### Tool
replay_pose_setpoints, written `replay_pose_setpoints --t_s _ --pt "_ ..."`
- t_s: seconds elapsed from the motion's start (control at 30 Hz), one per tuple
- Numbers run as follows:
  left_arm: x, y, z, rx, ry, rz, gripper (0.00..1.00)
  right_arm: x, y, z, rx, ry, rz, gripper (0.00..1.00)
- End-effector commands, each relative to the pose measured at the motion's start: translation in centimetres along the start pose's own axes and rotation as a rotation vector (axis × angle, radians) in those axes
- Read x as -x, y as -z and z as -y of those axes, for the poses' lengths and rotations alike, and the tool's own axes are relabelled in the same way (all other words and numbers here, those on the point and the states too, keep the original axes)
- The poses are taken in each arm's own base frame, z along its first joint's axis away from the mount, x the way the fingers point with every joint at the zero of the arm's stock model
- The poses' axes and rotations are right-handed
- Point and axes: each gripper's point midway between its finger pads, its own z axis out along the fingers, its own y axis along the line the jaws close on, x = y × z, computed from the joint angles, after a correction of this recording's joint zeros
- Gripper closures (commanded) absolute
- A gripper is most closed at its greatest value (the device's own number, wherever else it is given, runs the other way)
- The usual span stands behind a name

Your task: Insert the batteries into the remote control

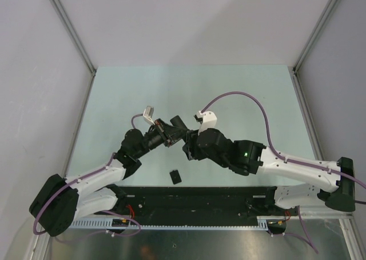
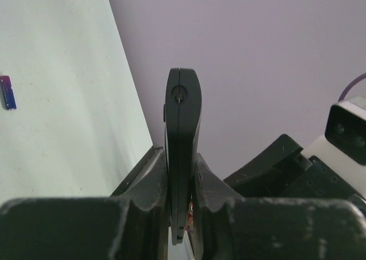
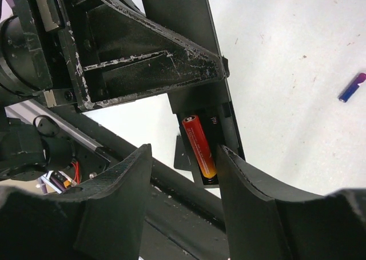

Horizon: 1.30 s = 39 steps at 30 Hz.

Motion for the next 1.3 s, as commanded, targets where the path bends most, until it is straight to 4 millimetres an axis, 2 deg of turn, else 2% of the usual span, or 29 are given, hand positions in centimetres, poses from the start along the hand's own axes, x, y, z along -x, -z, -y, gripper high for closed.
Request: replay_pose_setpoints --t_s 0.0,0.67,1.27 --pt "0.4 0.1 4.5 -0.154 -0.002 -0.006 1.00 0.0 0.0 3.2 -0.155 0.100 0.002 0.46" --pt "0.2 -0.4 4.5 -0.149 0.007 -0.033 1.00 0.0 -0.7 4.1 -0.282 0.266 -0.009 0.44" --pt "0.0 -0.2 4.0 -0.140 0.007 -0.037 1.00 2.4 -0.4 3.5 -0.312 0.276 0.051 0.40"
